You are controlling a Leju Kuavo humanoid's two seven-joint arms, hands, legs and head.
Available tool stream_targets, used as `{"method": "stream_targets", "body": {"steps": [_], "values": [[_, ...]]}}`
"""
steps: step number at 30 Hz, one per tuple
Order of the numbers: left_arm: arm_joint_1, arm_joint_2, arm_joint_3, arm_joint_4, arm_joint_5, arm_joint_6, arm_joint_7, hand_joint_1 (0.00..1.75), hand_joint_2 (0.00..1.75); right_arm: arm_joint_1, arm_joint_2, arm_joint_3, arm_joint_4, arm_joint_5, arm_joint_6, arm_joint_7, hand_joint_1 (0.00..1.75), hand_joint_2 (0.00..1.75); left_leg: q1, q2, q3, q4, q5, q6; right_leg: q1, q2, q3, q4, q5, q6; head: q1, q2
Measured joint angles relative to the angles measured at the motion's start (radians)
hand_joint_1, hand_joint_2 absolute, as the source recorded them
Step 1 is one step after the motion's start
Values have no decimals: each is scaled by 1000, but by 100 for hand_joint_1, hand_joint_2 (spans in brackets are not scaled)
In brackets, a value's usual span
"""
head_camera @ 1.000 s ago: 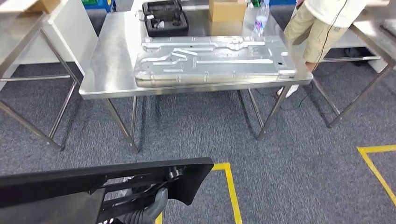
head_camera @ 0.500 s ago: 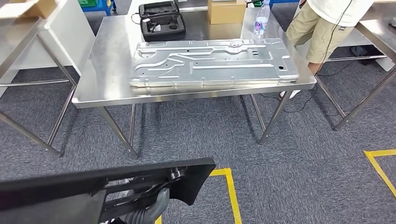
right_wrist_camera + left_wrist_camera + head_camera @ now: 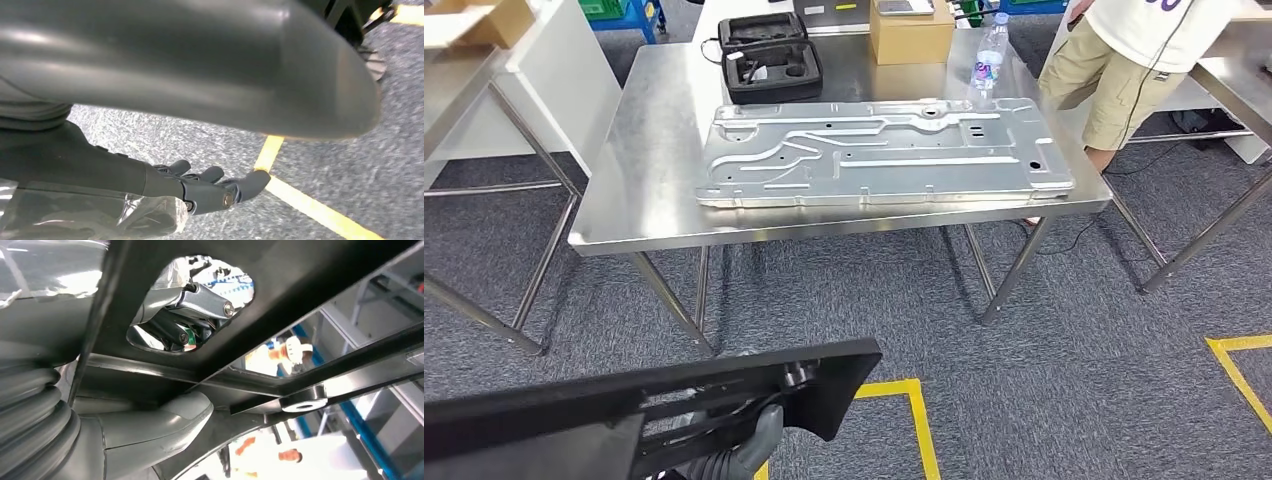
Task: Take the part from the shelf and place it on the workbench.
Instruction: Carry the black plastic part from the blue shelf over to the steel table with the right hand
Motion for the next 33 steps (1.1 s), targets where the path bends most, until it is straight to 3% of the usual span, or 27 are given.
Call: {"method": "stream_targets", "body": {"steps": [2, 4, 5, 6, 7, 9, 11, 15, 17, 19, 20, 21, 22, 24, 26, 30, 31, 33], "values": [[-1, 0, 0, -1, 0, 1, 0, 175, 175, -2, 0, 0, 0, 0, 0, 0, 0, 0, 4, 1, 20, -6, -8, 6, -3, -2, -54, 100, -30, 7, 2, 0], [1, 0, -1, -1, -2, 2, 0, 175, 175, 0, 0, 0, 0, 1, 0, 0, 0, 0, 2, 1, 34, -7, -22, 8, -6, -2, -137, 213, -77, 14, 4, 0], [3, 0, -1, -1, -5, 2, 0, 175, 175, 1, 0, 0, 0, 3, 0, 0, 0, 0, 2, 0, 42, -7, -30, 8, -6, -2, -166, 237, -88, 16, 4, 0], [5, 0, -1, -1, -7, 3, 0, 175, 175, 3, 0, 0, 0, 4, 0, 1, 0, 0, 1, 0, 54, -7, -40, 8, -6, -2, -180, 230, -79, 16, 4, 0], [7, 0, -1, -1, -11, 5, 0, 175, 175, 3, -1, 0, 0, 6, 0, 1, 0, 0, 0, -1, 67, -7, -50, 7, -5, -2, -175, 181, -43, 13, 5, 0], [11, 0, -1, -1, -16, 7, 0, 175, 175, 4, -3, 0, 0, 7, 0, 2, 0, 0, -1, 0, 92, -8, -69, 4, 2, -4, -135, 41, 57, 1, 4, 0], [15, 0, -1, -3, -23, 9, -1, 175, 175, 3, -4, 0, 0, 8, 0, 4, 0, 0, -2, -1, 104, -11, -83, -4, 10, -7, -113, -34, 100, -10, 3, 0], [18, 0, -2, -10, -36, 9, -1, 175, 175, 3, -6, 1, 0, 8, 0, 7, 0, 0, -4, -1, 107, 22, -97, -19, 5, -7, -91, -52, 97, -30, 3, 0], [17, 0, -2, -12, -41, 9, 0, 175, 175, 1, -7, 1, 0, 8, -1, 7, 0, 0, 2, 0, 54, 120, -130, -31, 1, -6, -75, -57, 90, -36, 1, 0], [18, 0, -2, -14, -44, 9, 0, 175, 175, 0, -9, 0, 0, 8, -1, 7, 0, 0, 11, 1, -35, 251, -173, -45, 1, -6, -65, -57, 78, -37, 0, 0], [19, 0, -3, -14, -44, 9, 0, 175, 175, 0, -9, 0, 0, 8, -1, 7, 0, 0, 16, 1, -68, 284, -182, -51, 0, -5, -59, -57, 71, -36, 0, 0], [20, 1, -3, -14, -44, 9, 0, 175, 175, 1, -9, 0, 0, 8, -1, 7, 0, 0, 20, 1, -85, 283, -174, -56, -2, -4, -50, -57, 64, -33, 0, 0], [20, 1, -3, -14, -44, 9, 0, 175, 175, 2, -9, 0, 0, 8, 0, 7, 0, 0, 24, 1, -83, 247, -146, -61, -4, -3, -39, -57, 55, -29, 0, 0], [20, 2, -3, -14, -44, 9, 0, 175, 175, 3, -9, 0, 0, 8, 0, 6, 0, 0, 31, 1, -48, 120, -58, -67, -10, -1, -14, -57, 37, -18, 0, 0], [19, 2, -3, -15, -45, 8, 1, 175, 175, 1, -9, 0, 0, 8, 0, 5, 0, 0, 28, 2, -22, 33, -16, -61, -12, 1, 0, -57, 21, -5, -1, 0], [19, 3, -3, -17, -46, 6, 3, 175, 175, -1, -9, 0, 0, 9, 0, 1, 0, 0, 20, 1, -8, 19, -14, -24, -14, 0, 4, -42, 10, 16, 0, 0], [17, 3, -3, -18, -47, 6, 4, 175, 175, -2, -9, 0, 0, 9, 0, 0, 0, 0, 20, 1, 0, 16, -17, -17, -15, -2, -8, -13, 7, 19, 2, 0], [15, 3, -2, -20, -48, 5, 6, 175, 175, -3, -8, 0, 0, 9, 0, -2, 0, 0, 20, 2, 16, 12, -26, -6, -16, -5, -76, 104, -20, 23, 4, 0]]}}
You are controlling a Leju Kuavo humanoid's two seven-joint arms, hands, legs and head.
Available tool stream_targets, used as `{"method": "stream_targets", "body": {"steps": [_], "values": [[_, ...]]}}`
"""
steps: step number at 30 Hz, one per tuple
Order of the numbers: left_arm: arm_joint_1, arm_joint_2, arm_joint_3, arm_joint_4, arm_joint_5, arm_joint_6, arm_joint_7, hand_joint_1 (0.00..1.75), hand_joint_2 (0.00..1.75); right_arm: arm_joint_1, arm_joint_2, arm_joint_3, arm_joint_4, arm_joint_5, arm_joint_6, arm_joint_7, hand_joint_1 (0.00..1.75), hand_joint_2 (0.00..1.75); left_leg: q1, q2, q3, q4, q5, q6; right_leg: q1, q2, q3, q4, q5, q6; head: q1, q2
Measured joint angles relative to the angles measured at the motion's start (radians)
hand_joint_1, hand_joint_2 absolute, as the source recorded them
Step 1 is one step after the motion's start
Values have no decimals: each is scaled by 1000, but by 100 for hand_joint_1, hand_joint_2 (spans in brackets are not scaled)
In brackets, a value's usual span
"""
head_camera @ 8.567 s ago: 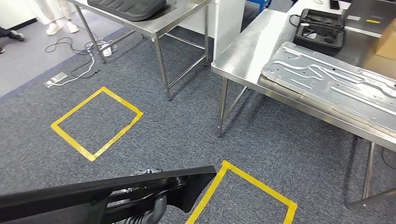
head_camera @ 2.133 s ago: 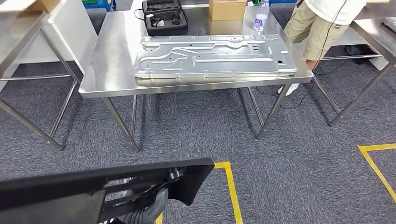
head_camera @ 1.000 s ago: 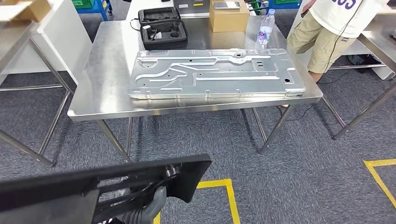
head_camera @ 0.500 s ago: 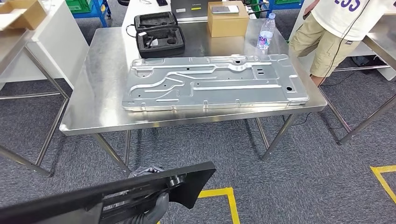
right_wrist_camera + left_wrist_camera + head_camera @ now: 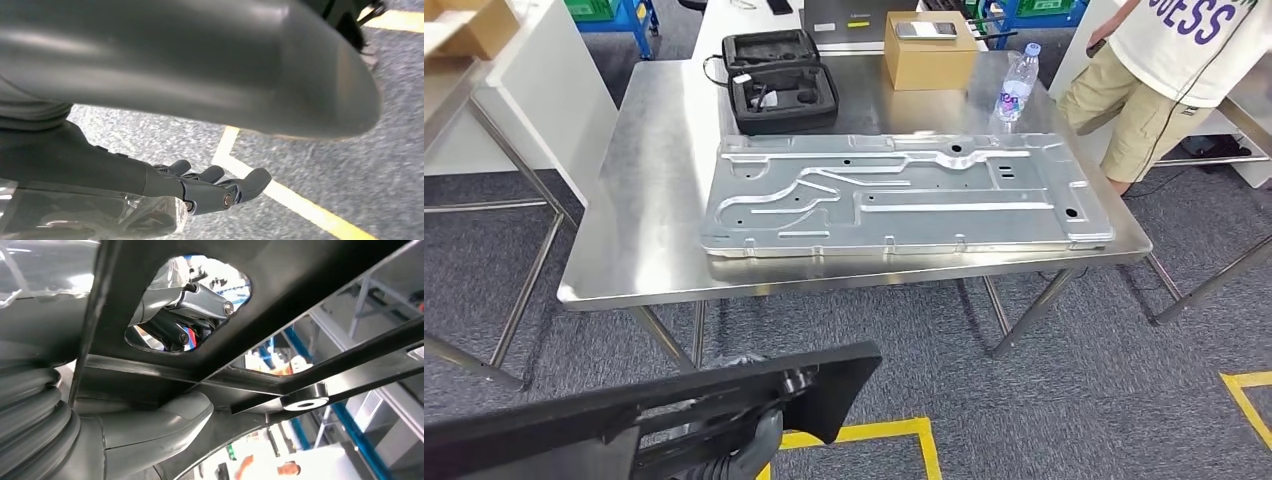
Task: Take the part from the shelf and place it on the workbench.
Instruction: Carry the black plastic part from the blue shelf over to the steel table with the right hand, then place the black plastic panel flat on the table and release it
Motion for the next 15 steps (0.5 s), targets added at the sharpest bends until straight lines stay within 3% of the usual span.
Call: {"method": "stream_targets", "body": {"steps": [2, 3, 4, 5, 7, 8, 10, 13, 15], "values": [[0, 0, 0, 0, -2, 0, 4, 175, 175, 2, 1, 0, 0, 1, 0, -1, 0, 0, -4, -1, 12, 0, -13, 8, 0, 0, -92, 131, -48, 1, 1, 0], [0, 0, 0, 0, -2, 0, 5, 175, 175, 3, 1, 0, 0, 1, 0, -1, 0, 0, -7, -3, 20, 0, -20, 11, 1, 0, -125, 164, -58, 0, 1, 0], [0, 0, 0, 0, -3, 0, 5, 175, 175, 4, 1, 0, 0, 2, 0, -2, 0, 0, -9, -5, 28, -1, -27, 12, 2, 0, -141, 162, -48, -3, 1, 0], [0, 0, 0, 0, -3, 0, 5, 175, 175, 4, 0, 0, 0, 3, 0, -2, 0, 0, -11, -6, 39, -1, -34, 13, 4, 0, -136, 121, -14, -8, 1, 0], [0, 0, 0, 0, -2, -1, 5, 175, 175, 4, -1, 0, 0, 7, 0, -3, 0, 0, -11, -8, 60, -1, -50, 10, 16, -3, -92, -24, 82, -25, 1, 0], [-1, 0, 0, 0, -2, -1, 6, 175, 175, 4, -2, 0, 0, 8, 0, -3, 0, 0, -12, -8, 67, -2, -57, 6, 24, -5, -72, -84, 106, -32, 2, 0], [-1, 0, 0, 0, 0, -1, 7, 175, 175, 3, -4, 0, 0, 9, 0, -4, 0, 0, -13, -7, 75, -6, -65, -3, 35, -7, -54, -138, 115, -45, 3, 0], [-3, 0, 0, -2, 3, -3, 8, 175, 175, 6, -5, 1, 0, 10, 0, -4, 0, 0, -16, -5, 86, 7, -74, -16, 28, -5, -26, -161, 122, -60, 3, 0], [-6, 0, 0, -4, 3, -3, 8, 175, 175, 4, -4, 1, 0, 11, -1, -4, 0, 0, -13, -4, 48, 86, -106, -25, 22, -4, -4, -168, 118, -64, 2, 0]]}}
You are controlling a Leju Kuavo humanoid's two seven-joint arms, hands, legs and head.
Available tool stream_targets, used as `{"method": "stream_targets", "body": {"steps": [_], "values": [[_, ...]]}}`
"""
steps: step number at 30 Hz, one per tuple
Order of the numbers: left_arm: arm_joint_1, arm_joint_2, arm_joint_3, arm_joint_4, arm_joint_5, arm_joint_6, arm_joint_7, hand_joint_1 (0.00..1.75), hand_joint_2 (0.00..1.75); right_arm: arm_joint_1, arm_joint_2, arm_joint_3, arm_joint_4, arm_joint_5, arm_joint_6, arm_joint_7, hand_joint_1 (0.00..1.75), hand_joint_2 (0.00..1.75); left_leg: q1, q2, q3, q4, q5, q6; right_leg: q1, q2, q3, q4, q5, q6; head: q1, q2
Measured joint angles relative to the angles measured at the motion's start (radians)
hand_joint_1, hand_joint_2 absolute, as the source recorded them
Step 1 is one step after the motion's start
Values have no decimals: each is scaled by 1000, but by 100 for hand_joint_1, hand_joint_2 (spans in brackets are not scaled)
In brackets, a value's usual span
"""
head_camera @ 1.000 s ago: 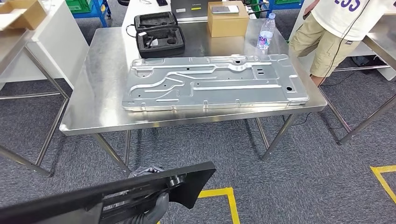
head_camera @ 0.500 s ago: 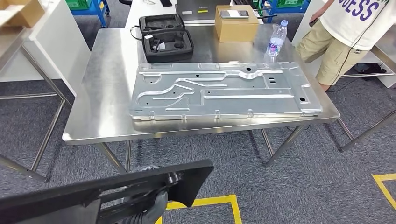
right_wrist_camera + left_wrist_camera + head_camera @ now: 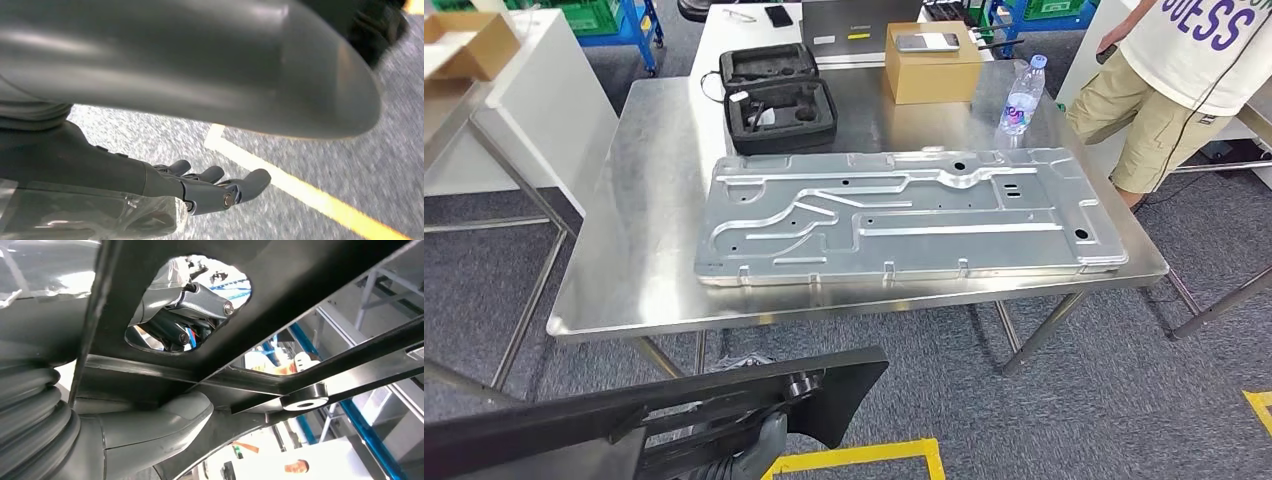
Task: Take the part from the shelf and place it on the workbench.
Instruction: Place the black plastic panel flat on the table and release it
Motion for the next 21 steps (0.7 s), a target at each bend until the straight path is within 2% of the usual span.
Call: {"method": "stream_targets", "body": {"steps": [2, 3, 4, 5, 7, 9, 12, 14, 16, 18, 19, 20, 21], "values": [[-1, 0, 0, 0, 0, 0, 0, 175, 175, -2, 1, 0, 0, 0, 0, 0, 0, 0, 5, 0, -79, 127, -47, -11, 0, 1, 11, 0, -10, -2, -1, 0], [0, 1, 0, 0, 0, 0, 0, 175, 175, -2, 2, 0, 0, 1, 0, 0, 0, 0, 8, 0, -116, 172, -63, -16, 0, 1, 17, 0, -17, -1, -1, 0], [0, 1, 0, 0, 0, 0, 0, 175, 175, -1, 2, 0, 0, 1, 0, 0, 0, 0, 10, 1, -138, 183, -62, -20, -1, 2, 25, 0, -24, 0, -2, 0], [0, 1, 0, 0, 0, -1, 0, 175, 175, 0, 3, 0, 0, 1, 0, 0, 0, 0, 13, 1, -144, 161, -41, -24, -2, 2, 34, 0, -31, 3, -2, 0], [-1, 1, 0, 0, 0, -1, 0, 175, 175, 1, 5, 0, 0, 1, 0, 0, 0, 0, 17, 2, -112, 30, 58, -28, -5, 3, 57, 0, -48, 11, -2, 0], [-2, 2, 0, 0, 0, -2, 0, 175, 175, -2, 5, 0, 0, 1, 0, 0, 0, 0, 13, 3, -81, -71, 115, -19, -6, 5, 70, 0, -62, 21, -2, 0], [-4, 1, 0, 0, 0, -3, 0, 175, 175, -5, 5, 0, 0, 1, 0, 0, 0, 0, 8, 1, -69, -89, 120, 7, -5, 6, 75, 8, -72, 37, -2, 0], [-6, 1, 0, -1, 1, -3, 0, 175, 175, -6, 6, 0, 0, 1, 0, 0, 0, 0, 10, 2, -55, -93, 119, 19, -8, 5, 64, 44, -85, 45, 0, 0], [-9, 0, 0, -1, 1, -4, 0, 175, 175, -6, 7, 0, 0, 1, 0, 0, 0, 0, 10, 3, -42, -95, 112, 27, -11, 4, 5, 154, -125, 53, 2, 0], [-10, 0, 0, -1, 1, -5, 0, 175, 175, -4, 8, 0, 0, 1, 0, 1, 0, 0, 8, 3, -33, -95, 102, 31, -13, 4, -81, 282, -170, 57, 3, 0], [-9, 0, -1, -1, 1, -5, 0, 175, 175, -2, 8, 0, 0, 1, 0, 1, 0, 0, 7, 2, -28, -95, 97, 32, -13, 4, -109, 310, -173, 57, 3, 0], [-9, 0, -1, -1, 1, -6, 0, 175, 175, -1, 8, 1, 0, 1, 0, 2, 0, 0, 7, 1, -22, -95, 92, 32, -13, 4, -117, 297, -155, 57, 3, 0], [-9, 0, -1, -1, 2, -7, 0, 175, 175, -1, 8, 1, 0, 1, 0, 3, 0, 0, 7, 0, -16, -95, 87, 31, -13, 4, -108, 255, -121, 56, 4, 0]]}}
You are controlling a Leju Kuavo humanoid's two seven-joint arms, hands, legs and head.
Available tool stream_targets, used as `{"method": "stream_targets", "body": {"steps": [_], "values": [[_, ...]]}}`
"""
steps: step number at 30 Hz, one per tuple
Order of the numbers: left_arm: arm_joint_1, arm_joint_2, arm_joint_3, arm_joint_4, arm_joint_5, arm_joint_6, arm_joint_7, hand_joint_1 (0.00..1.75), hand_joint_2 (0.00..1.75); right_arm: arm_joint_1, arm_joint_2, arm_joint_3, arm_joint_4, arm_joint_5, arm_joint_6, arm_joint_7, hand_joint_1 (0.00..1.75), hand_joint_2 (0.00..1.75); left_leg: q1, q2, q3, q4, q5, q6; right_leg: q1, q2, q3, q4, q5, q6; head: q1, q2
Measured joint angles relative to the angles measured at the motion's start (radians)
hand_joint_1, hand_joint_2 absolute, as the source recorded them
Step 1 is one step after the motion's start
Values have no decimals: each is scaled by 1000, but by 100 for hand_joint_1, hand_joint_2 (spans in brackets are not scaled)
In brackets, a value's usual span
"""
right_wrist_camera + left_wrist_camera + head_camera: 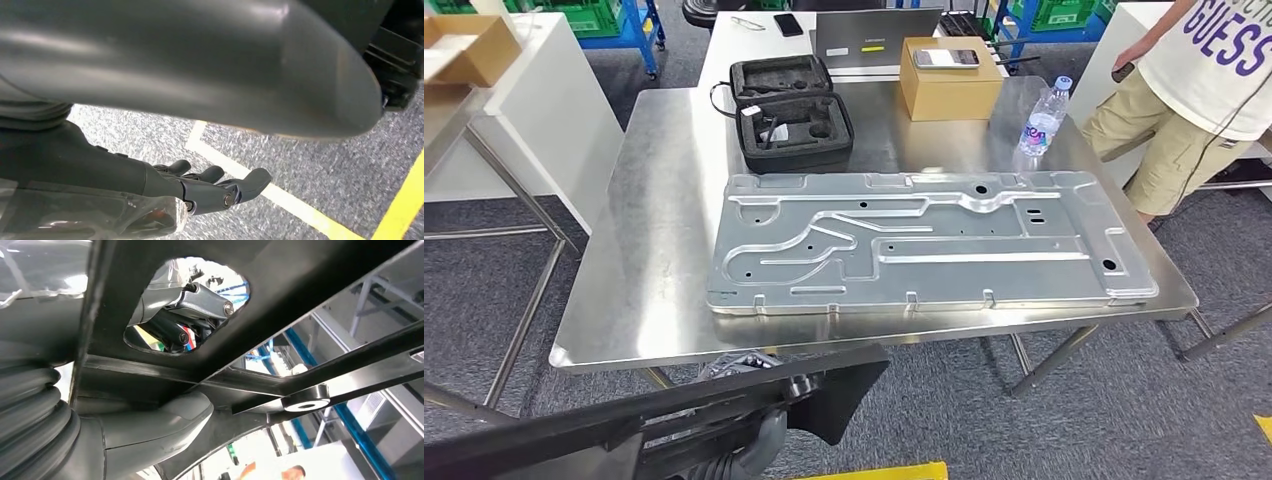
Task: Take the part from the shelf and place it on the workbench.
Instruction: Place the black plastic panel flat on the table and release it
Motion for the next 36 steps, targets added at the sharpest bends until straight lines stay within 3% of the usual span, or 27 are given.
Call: {"method": "stream_targets", "body": {"steps": [2, 4, 8, 10, 12, 13, 14, 15, 17, 18, 20, 23, 25, 27, 28, 29, 30, 33, 34, 36], "values": [[-1, 0, 0, 0, 1, -2, 0, 175, 175, -1, 0, 0, 0, 0, 0, 1, 0, 0, 0, -1, 16, 0, -12, -6, 2, -1, 52, -144, 82, -6, 0, 0], [-1, 0, 0, 0, 4, -2, 0, 175, 175, -2, 0, 0, 0, 0, 0, 2, 0, 0, -2, -1, 27, -6, -22, -16, 8, -2, 86, -230, 105, -15, 0, 0], [-2, 0, 0, 0, 11, -2, 0, 175, 175, 1, -1, 0, 0, -1, 0, 5, 0, 0, -2, 1, 32, 24, -34, -37, 7, -1, 113, -248, 109, -40, -2, 0], [-3, 0, 0, -1, 12, -3, 0, 175, 175, -1, -2, 0, 0, -1, 0, 5, 0, 0, 0, 3, -14, 113, -79, -44, 6, -1, 124, -250, 105, -48, -4, 0], [-2, 1, 0, -1, 11, -3, 0, 175, 175, -1, -3, 0, 0, -1, -1, 5, 0, 0, 1, 3, -95, 242, -128, -50, 8, -1, 128, -250, 98, -52, -6, 0], [-1, 1, -1, -1, 11, -3, 0, 175, 175, -1, -3, 0, 0, -1, -1, 5, 0, 0, 1, 3, -125, 280, -136, -52, 8, -1, 131, -249, 94, -53, -6, 0], [0, 1, -1, -1, 11, -3, 0, 175, 175, 0, -2, 0, 0, -1, 0, 5, 0, 0, 1, 3, -140, 284, -125, -53, 9, -1, 136, -249, 90, -53, -6, 0], [0, 1, -1, -1, 11, -3, 0, 175, 175, 1, -2, 0, 0, -1, 0, 5, 0, 0, 0, 3, -134, 247, -93, -52, 9, 0, 143, -249, 85, -53, -6, 0], [0, 1, -1, -1, 12, -3, 0, 175, 175, 1, -2, 0, 0, -1, 1, 5, 0, 0, -2, 3, -88, 108, -8, -45, 10, 1, 162, -249, 73, -49, -6, 0], [-1, 1, -1, -1, 12, -4, 0, 175, 175, 0, -2, 0, 0, 0, 1, 5, 0, 0, -5, 3, -67, 51, 11, -39, 11, 2, 168, -249, 68, -45, -6, 0], [-1, 1, 0, -1, 12, -4, 0, 175, 175, -1, -2, 0, 0, -1, 0, 5, 0, 0, -11, 3, -47, 4, 16, -28, 12, 3, 172, -249, 58, -35, -6, 0], [-1, 0, 0, -1, 12, -4, 0, 175, 175, -2, -4, 1, 0, -1, 0, 5, 0, 0, -5, 3, -32, -6, 28, -14, 11, 1, 175, -239, 40, -19, -6, 0], [-3, 0, -1, -2, 12, -4, -1, 175, 175, -3, -4, 1, 0, -1, 0, 5, 0, 0, 1, 5, -19, -14, 28, -5, 9, 0, 142, -160, 0, -10, -4, 0], [-4, 0, -1, -1, 12, -5, -1, 175, 175, -2, -3, 1, 0, -1, 0, 5, 0, 0, 1, 6, -12, -14, 22, -1, 4, 0, 59, -14, -56, -1, -2, 0], [-4, 0, -1, -1, 12, -5, -1, 175, 175, -1, -3, 1, 0, -1, 0, 5, 0, 0, 1, 6, -10, -14, 18, 0, 1, -1, 19, 44, -69, 2, -1, 0], [-4, 0, -1, -1, 12, -6, -1, 175, 175, 0, -3, 1, 0, -1, 0, 6, 0, 0, 2, 4, -7, -14, 15, -1, -1, -1, -5, 65, -61, 4, -1, 0], [-3, 0, -1, -1, 12, -7, -1, 175, 175, 1, -4, 1, 0, -1, 0, 6, 0, 0, 3, 2, -2, -14, 10, -2, -4, -1, -8, 46, -33, 6, -1, 0], [-5, 0, -1, -1, 11, -9, -1, 175, 175, 0, -4, 1, 0, 1, 0, 5, 0, 0, 4, 0, 17, -13, -7, -14, -6, -1, 67, -160, 90, 5, -1, 0], [-7, 0, -1, -1, 6, -10, -1, 175, 175, -1, -4, 1, 0, 3, 0, 5, 0, 0, 2, -1, 21, -14, -13, -20, -5, -1, 87, -210, 110, 1, -1, 0], [-14, 0, -2, -1, -12, -11, 4, 175, 175, -1, -3, 1, 0, 6, 0, 4, 0, 0, -1, -1, 24, -16, -20, -30, 0, 0, 99, -240, 114, -9, -2, 0]]}}
